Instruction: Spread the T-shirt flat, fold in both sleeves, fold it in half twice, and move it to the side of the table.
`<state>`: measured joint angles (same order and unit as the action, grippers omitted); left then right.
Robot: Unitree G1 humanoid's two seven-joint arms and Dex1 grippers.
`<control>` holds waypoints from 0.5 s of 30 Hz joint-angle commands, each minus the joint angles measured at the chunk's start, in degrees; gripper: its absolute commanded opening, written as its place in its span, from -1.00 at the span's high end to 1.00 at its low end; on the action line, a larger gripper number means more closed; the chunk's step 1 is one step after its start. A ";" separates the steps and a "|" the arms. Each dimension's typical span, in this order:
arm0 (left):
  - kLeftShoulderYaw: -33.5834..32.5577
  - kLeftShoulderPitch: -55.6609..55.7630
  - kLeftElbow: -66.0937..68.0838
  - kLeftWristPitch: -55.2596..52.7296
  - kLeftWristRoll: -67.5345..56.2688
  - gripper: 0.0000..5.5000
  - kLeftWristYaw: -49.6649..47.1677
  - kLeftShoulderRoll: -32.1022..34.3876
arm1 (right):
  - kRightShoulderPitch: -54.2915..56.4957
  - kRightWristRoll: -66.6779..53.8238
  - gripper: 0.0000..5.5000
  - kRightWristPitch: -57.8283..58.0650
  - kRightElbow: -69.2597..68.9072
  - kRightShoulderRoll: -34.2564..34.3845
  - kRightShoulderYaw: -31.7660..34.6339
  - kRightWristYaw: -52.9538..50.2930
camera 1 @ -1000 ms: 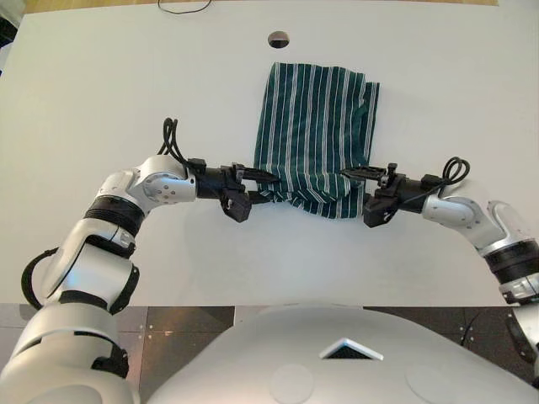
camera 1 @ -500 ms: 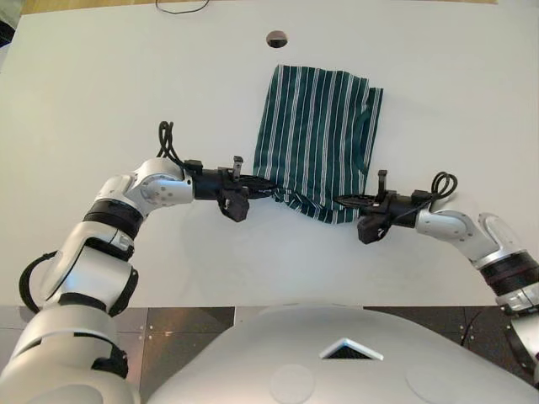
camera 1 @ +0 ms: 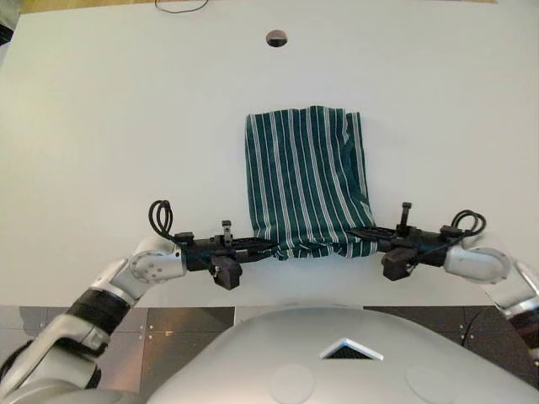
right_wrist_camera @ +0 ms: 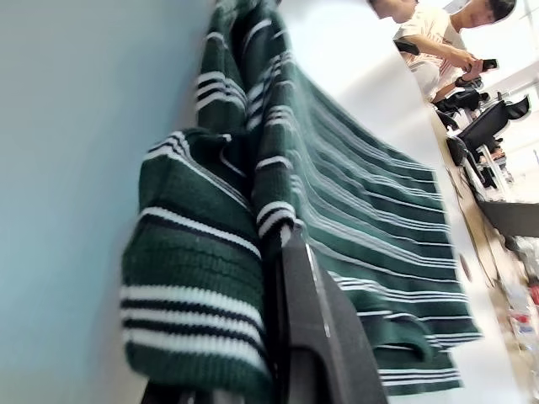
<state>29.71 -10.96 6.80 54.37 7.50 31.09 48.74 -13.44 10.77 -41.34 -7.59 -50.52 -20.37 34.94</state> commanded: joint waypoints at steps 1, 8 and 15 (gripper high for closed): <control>-6.24 2.20 -4.05 -11.72 -0.73 0.91 -4.38 -5.98 | 2.98 -1.81 0.96 4.78 -0.06 2.58 3.17 -0.83; -13.08 9.10 -3.61 -28.65 -0.30 0.91 -9.58 -16.17 | 16.23 -0.54 0.96 17.10 6.57 16.05 5.60 -7.27; -12.27 19.25 12.01 -32.72 7.25 0.91 -13.71 -22.60 | 30.46 2.08 0.96 24.37 25.67 27.20 5.45 -13.31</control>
<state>17.59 6.42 13.87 22.86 12.47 18.74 26.60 13.06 12.34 -18.91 13.19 -25.08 -15.91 23.62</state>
